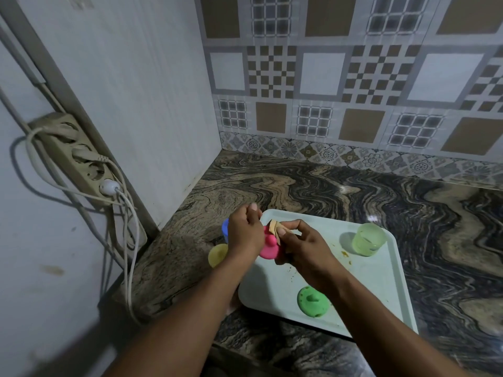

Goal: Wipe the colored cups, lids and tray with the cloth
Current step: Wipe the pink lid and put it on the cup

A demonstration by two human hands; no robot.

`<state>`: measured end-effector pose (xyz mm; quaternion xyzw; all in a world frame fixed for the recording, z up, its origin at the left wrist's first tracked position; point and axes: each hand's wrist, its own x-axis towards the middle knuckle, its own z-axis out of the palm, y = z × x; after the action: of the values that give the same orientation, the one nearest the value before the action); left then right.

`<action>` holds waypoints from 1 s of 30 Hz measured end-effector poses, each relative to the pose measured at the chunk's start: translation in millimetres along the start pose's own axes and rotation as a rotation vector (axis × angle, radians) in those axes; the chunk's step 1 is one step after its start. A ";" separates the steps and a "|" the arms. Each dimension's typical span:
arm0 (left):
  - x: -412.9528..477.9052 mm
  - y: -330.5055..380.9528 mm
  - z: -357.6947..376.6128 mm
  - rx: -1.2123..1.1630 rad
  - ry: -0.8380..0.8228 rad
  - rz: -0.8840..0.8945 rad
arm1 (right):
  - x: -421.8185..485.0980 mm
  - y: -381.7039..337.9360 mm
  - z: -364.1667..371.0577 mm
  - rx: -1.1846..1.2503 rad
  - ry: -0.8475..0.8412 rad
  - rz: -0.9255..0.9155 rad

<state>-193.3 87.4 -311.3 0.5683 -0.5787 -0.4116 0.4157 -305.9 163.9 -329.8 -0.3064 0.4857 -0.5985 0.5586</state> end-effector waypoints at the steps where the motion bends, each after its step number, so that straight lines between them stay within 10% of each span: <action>1: -4.2 1.5 4.2 -0.065 0.089 -0.013 | -3.4 6.9 3.6 0.073 0.046 -0.002; 4: -14.1 -5.7 13.0 -0.136 0.152 -0.120 | -9.9 20.9 6.1 0.233 0.146 0.039; 10: 4.2 -4.9 -1.8 -0.066 -0.407 -0.365 | -4.6 -9.8 -14.9 -0.072 -0.052 0.068; 14: -3.1 4.1 14.1 -0.078 0.052 -0.050 | -1.7 -6.0 1.0 0.005 0.045 -0.027; 17: -13.6 -1.0 25.3 -0.267 0.357 -0.160 | -9.2 14.4 11.6 0.176 0.175 -0.043; 24: 2.5 -8.4 12.5 -0.066 -0.221 -0.386 | -0.6 -14.3 -13.6 -0.052 0.040 0.118; 30: -20.6 20.2 30.0 -0.282 0.393 -0.216 | -13.2 14.0 22.6 0.157 0.294 -0.090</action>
<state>-228.0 108.4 -301.9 0.6321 -0.3596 -0.4118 0.5491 -277.6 172.6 -332.7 -0.1924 0.4996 -0.6974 0.4765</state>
